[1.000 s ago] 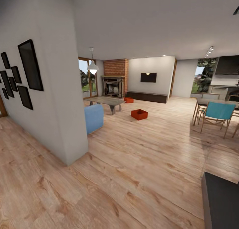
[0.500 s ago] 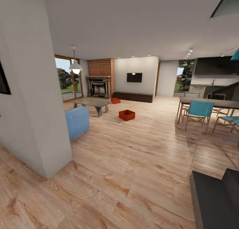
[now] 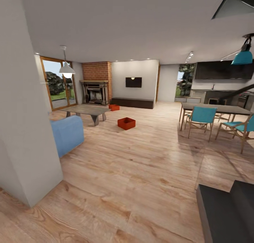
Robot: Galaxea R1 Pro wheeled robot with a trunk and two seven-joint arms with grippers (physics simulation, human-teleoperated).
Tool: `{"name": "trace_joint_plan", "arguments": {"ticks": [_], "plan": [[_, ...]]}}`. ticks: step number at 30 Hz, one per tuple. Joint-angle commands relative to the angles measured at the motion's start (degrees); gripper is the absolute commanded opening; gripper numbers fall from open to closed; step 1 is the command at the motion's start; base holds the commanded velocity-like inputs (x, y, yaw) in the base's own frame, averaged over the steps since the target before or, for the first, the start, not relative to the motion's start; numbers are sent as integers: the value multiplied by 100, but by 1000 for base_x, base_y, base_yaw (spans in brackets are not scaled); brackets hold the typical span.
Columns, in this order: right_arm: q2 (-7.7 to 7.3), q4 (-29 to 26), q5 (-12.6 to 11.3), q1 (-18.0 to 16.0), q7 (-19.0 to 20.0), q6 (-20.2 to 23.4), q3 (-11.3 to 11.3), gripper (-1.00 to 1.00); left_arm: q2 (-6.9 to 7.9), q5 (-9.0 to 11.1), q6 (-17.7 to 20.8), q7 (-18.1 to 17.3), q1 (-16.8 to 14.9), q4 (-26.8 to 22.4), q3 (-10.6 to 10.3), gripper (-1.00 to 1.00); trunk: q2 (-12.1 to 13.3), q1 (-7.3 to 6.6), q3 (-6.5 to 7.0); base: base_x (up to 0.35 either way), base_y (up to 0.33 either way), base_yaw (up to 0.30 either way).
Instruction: Move the two storage containers from the living room to the garage. In the garage, place one container on the floor and stack the other container on top of it (either order is fine).
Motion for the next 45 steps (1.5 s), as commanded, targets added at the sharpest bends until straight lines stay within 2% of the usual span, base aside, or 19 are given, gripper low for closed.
{"name": "trace_joint_plan", "arguments": {"ticks": [1,16,45], "plan": [[1,17,-53,-7,-3,-33,50,100,0,24,-12,6,-1,-3,-8,100,-3,3,-6,326,0,-5],[1,17,-54,-7,-7,-33,52,100,0,24,-14,6,-1,-3,-8,100,-3,3,-6,326,0,-11],[-3,17,-49,-7,-3,-33,52,100,0,24,-14,6,-1,-3,-8,100,-3,3,-6,326,0,-250]]}}
